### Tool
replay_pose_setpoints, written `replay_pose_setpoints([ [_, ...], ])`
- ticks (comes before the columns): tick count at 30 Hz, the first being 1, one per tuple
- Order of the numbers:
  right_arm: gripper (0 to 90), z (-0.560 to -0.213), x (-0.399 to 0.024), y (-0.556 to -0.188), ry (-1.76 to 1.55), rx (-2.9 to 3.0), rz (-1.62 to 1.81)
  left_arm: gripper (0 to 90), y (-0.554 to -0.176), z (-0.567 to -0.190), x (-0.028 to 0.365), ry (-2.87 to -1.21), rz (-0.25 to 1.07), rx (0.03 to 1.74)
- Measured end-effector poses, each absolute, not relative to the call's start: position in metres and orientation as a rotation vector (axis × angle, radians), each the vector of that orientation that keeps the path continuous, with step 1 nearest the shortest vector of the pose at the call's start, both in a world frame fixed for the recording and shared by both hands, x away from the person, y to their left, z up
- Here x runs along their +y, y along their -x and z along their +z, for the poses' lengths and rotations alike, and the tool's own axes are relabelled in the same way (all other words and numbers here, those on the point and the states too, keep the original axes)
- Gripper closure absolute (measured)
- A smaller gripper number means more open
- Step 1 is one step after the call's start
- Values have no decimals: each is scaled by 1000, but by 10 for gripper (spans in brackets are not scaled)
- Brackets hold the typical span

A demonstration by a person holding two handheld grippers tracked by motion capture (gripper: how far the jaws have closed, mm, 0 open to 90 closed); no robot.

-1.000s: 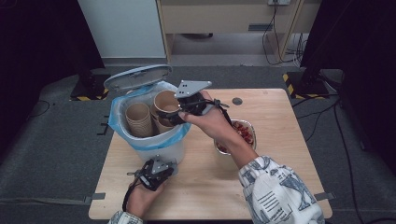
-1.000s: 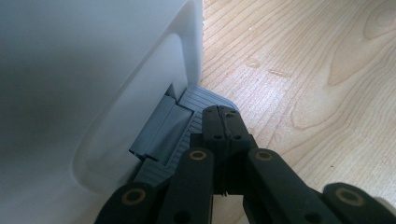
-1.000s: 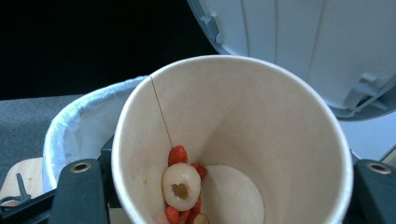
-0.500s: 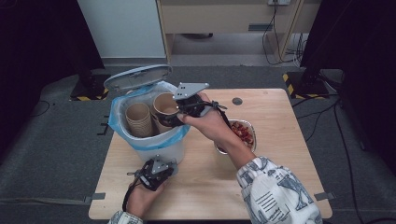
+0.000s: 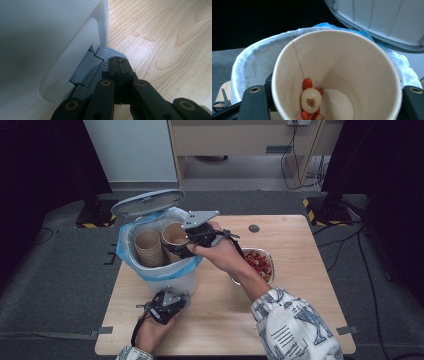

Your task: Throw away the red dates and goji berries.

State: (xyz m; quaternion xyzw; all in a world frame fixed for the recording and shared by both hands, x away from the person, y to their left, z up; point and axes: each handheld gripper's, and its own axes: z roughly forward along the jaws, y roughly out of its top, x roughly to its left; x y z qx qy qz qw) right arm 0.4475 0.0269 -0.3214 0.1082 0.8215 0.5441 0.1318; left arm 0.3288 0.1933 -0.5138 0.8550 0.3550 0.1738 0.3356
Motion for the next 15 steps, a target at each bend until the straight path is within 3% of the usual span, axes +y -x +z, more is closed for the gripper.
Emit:
replay_pose_setpoints([
  [10,266,-325,31,-449,-323,2412,1542,899,-329,-514,193,-2231,454,926],
  [15,153,-325,33,-448,-372,2438,1556,899,-329,-514,193,-2231,454,926],
])
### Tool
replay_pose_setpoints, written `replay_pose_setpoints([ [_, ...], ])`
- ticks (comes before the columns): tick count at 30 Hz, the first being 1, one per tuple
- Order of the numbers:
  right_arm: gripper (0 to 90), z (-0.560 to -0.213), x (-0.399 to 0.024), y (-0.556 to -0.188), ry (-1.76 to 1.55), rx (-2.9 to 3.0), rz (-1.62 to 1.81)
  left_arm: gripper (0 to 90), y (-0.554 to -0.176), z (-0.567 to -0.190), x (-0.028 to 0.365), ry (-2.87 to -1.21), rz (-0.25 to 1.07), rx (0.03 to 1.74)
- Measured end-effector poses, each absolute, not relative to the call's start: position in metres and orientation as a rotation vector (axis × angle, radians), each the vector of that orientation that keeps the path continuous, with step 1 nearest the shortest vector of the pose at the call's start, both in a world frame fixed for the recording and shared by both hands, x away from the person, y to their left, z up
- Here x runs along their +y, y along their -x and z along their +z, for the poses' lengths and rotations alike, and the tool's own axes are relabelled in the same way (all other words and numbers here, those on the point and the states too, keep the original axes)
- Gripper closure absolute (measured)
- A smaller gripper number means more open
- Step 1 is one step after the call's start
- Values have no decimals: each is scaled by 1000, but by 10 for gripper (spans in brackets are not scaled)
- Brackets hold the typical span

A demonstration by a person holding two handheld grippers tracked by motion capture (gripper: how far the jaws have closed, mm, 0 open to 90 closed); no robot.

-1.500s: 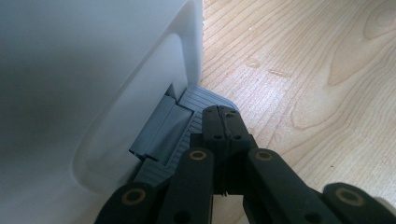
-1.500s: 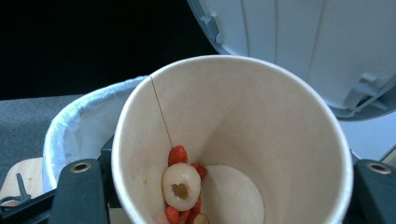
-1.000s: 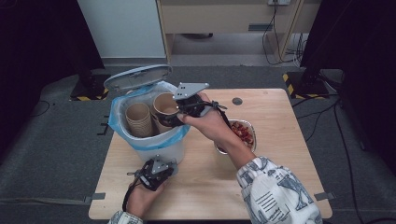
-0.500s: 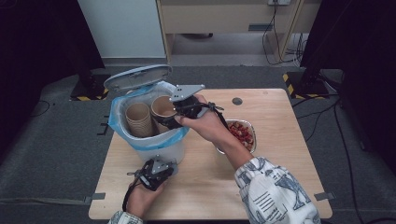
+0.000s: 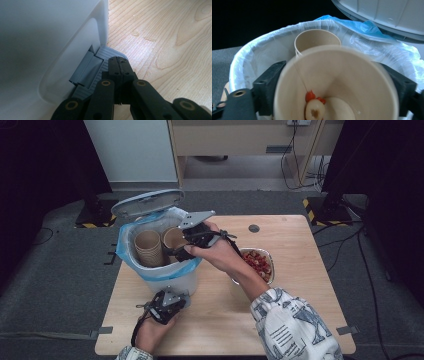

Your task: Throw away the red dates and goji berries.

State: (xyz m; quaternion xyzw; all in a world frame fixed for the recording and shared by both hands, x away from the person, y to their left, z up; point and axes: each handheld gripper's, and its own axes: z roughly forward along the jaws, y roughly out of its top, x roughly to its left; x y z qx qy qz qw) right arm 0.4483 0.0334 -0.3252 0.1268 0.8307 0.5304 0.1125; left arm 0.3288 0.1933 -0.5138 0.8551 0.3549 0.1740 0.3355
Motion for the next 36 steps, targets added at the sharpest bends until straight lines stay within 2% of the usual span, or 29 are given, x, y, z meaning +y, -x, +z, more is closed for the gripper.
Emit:
replay_pose_setpoints([
  [12,101,-319,30,-449,-410,2390,1617,899,-329,-514,193,-2231,454,926],
  [24,265,-312,21,-447,-364,2344,1621,899,-329,-514,193,-2231,454,926],
  [36,272,-308,9,-447,-368,2322,1621,899,-329,-514,193,-2229,454,925],
])
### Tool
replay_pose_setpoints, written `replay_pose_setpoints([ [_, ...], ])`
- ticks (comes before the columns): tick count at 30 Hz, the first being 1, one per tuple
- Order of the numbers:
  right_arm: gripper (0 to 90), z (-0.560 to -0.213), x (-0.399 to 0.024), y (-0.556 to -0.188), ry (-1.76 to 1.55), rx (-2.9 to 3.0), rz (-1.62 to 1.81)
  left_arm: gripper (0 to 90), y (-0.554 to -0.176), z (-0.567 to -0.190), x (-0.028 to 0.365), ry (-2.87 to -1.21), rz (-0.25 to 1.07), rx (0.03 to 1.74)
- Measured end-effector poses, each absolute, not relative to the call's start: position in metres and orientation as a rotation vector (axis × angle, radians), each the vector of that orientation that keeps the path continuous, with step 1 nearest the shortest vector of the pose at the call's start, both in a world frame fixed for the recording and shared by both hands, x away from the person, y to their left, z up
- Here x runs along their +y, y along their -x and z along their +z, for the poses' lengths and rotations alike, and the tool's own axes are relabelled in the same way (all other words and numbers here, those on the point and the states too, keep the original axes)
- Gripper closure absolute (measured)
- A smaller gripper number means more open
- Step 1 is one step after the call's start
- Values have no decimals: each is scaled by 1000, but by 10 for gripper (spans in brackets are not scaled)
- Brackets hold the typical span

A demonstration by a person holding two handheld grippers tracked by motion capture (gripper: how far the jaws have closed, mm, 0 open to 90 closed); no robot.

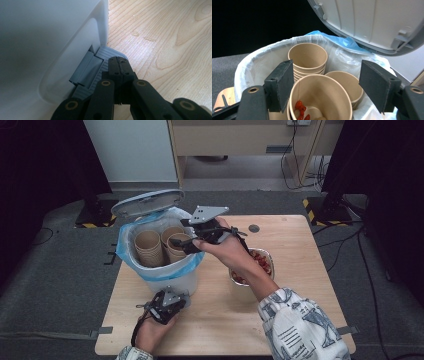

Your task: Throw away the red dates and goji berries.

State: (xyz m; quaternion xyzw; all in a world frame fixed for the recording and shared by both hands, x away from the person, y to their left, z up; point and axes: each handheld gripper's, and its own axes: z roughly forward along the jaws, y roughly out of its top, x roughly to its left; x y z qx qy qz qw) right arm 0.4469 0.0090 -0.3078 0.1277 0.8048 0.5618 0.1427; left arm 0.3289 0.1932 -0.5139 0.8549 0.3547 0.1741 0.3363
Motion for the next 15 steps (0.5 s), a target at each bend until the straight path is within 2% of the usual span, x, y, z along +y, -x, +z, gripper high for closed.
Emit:
replay_pose_setpoints([
  [15,146,-304,-2,-451,-461,2303,1602,899,-329,-514,193,-2229,453,925],
])
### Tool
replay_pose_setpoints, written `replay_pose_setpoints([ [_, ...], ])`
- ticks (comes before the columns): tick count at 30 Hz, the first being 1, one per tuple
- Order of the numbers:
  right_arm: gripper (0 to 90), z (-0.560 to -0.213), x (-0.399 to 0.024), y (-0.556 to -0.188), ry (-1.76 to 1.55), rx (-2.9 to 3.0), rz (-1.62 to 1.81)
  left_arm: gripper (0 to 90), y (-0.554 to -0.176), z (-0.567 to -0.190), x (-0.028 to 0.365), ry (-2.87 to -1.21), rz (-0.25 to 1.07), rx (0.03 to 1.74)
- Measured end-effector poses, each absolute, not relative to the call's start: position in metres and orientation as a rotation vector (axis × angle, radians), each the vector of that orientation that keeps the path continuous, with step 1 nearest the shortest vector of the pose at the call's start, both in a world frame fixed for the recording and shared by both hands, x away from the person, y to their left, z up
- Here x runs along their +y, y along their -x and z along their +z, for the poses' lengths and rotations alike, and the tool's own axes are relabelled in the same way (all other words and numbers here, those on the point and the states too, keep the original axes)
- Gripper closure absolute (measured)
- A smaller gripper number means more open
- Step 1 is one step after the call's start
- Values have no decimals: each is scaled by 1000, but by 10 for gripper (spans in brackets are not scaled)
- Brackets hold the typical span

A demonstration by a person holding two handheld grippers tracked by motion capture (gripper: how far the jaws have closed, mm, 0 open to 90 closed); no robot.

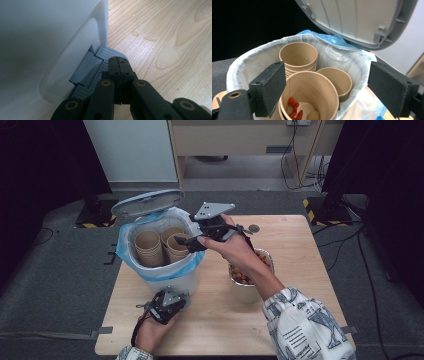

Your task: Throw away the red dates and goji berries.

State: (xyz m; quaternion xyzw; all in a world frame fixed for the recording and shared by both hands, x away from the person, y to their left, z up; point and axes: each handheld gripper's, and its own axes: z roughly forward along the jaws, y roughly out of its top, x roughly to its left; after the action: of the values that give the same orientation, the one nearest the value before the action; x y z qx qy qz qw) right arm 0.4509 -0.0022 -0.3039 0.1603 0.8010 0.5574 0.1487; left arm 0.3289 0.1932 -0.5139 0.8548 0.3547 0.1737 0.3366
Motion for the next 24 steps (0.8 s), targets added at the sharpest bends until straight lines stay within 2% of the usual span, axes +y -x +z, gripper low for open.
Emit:
replay_pose_setpoints([
  [24,100,-303,-18,-458,-607,2251,1529,899,-329,-514,193,-2228,453,926],
])
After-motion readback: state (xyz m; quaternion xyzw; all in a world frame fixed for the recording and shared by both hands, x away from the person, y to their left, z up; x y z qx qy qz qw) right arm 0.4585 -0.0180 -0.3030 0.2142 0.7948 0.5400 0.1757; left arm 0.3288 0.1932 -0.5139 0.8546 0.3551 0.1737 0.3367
